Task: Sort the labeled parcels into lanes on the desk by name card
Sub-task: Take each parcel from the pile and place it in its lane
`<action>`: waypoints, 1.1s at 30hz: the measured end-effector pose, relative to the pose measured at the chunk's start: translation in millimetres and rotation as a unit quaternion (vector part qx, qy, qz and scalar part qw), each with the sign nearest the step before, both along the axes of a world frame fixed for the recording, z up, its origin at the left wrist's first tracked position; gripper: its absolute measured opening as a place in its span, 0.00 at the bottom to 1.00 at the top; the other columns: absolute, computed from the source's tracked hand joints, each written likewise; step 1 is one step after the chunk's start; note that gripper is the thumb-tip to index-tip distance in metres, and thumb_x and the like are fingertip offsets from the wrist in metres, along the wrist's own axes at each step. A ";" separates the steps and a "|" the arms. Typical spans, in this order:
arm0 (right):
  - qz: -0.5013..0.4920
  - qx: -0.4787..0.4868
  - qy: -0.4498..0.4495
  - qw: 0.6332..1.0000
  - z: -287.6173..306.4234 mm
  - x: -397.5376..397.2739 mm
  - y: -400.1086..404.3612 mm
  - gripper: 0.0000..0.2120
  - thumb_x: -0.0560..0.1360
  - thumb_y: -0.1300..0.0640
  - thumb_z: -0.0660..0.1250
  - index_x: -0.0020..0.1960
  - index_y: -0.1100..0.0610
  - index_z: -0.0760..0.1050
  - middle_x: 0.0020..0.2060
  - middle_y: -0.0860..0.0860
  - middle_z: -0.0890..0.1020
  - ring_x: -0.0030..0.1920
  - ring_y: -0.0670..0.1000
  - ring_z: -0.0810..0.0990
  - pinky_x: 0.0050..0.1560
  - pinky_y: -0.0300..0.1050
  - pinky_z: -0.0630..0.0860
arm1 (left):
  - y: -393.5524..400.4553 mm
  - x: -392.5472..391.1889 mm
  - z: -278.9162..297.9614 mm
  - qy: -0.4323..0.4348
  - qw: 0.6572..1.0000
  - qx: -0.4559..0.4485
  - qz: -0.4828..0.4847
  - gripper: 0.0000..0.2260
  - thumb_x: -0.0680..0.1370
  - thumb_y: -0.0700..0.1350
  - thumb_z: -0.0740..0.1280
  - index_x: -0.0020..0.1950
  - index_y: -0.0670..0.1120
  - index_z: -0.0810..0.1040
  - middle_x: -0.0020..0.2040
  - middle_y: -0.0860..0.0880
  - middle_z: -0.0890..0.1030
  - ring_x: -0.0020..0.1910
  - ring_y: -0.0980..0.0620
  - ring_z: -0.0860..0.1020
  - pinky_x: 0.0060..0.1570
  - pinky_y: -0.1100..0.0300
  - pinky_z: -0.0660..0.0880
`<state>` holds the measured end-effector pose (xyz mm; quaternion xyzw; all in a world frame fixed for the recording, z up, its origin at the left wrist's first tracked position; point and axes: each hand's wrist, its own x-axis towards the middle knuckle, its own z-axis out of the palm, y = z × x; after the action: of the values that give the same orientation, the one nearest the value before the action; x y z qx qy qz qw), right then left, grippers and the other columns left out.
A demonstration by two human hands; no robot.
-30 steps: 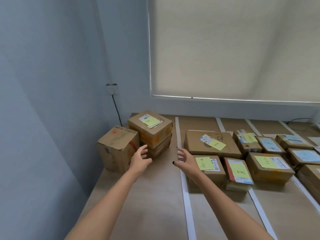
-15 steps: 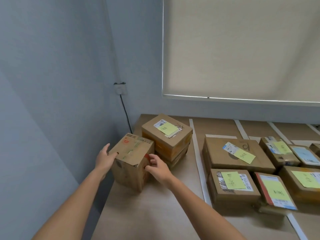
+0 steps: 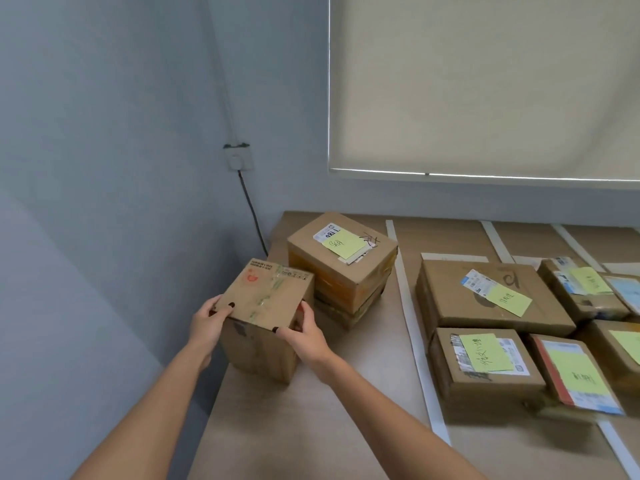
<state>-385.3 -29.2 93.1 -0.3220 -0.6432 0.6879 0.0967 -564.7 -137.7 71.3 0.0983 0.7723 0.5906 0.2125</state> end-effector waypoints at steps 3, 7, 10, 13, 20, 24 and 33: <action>-0.006 -0.009 0.000 1.000 13.5 11.1 -8.9 0.41 0.73 0.52 0.69 0.76 0.46 0.47 0.74 0.49 0.62 0.72 0.53 0.63 0.68 0.48 0.65 | -14.7 18.2 17.2 0.009 1.000 0.011 -0.003 0.14 0.77 0.39 0.66 0.62 0.45 0.76 0.58 0.44 0.78 0.56 0.47 0.76 0.51 0.58 0.71; -0.013 0.010 0.012 1.000 37.9 36.0 -19.0 0.39 0.73 0.50 0.68 0.76 0.47 0.48 0.73 0.50 0.63 0.71 0.53 0.65 0.65 0.46 0.67 | -33.7 45.4 54.0 0.034 0.999 0.028 -0.020 0.12 0.78 0.42 0.65 0.61 0.46 0.76 0.56 0.47 0.79 0.54 0.49 0.75 0.50 0.59 0.71; -0.020 0.018 0.033 0.999 57.4 63.9 -23.4 0.38 0.73 0.50 0.68 0.75 0.47 0.49 0.72 0.51 0.66 0.67 0.52 0.68 0.59 0.42 0.70 | -41.1 71.9 82.3 0.057 0.997 0.039 -0.029 0.11 0.78 0.42 0.65 0.59 0.48 0.77 0.55 0.47 0.79 0.50 0.52 0.75 0.46 0.60 0.71; -0.032 0.030 0.053 0.998 73.8 98.2 -22.5 0.37 0.73 0.49 0.68 0.74 0.47 0.49 0.69 0.51 0.69 0.61 0.49 0.71 0.52 0.38 0.71 | -42.8 108.1 105.9 0.080 0.994 0.065 -0.045 0.10 0.78 0.41 0.65 0.58 0.49 0.77 0.54 0.47 0.80 0.49 0.52 0.77 0.43 0.64 0.72; -0.070 0.025 0.096 0.993 93.1 208.8 -9.8 0.36 0.75 0.50 0.67 0.73 0.42 0.48 0.63 0.48 0.69 0.49 0.41 0.72 0.37 0.35 0.67 | -28.9 230.1 137.3 0.094 0.989 0.058 -0.101 0.17 0.78 0.41 0.65 0.67 0.50 0.72 0.62 0.46 0.76 0.61 0.46 0.75 0.60 0.46 0.74; -0.100 0.035 0.110 0.988 98.8 284.0 10.8 0.36 0.74 0.51 0.68 0.73 0.42 0.49 0.60 0.49 0.70 0.50 0.42 0.73 0.39 0.35 0.69 | -10.4 306.6 142.2 0.079 0.987 0.056 -0.130 0.22 0.77 0.42 0.66 0.71 0.49 0.67 0.62 0.49 0.75 0.60 0.49 0.74 0.54 0.52 0.75; -0.185 0.038 0.121 0.974 111.6 425.9 67.0 0.26 0.75 0.54 0.65 0.71 0.50 0.60 0.67 0.54 0.69 0.61 0.53 0.70 0.56 0.50 0.66 | 40.0 428.2 143.3 -0.052 0.984 0.113 -0.125 0.14 0.78 0.41 0.64 0.60 0.34 0.74 0.48 0.42 0.79 0.46 0.49 0.77 0.42 0.60 0.74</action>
<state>40.6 37.8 204.7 -0.3459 -0.5814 0.6671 0.3119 -136.6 -97.6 214.6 0.1863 0.6701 0.6474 0.3117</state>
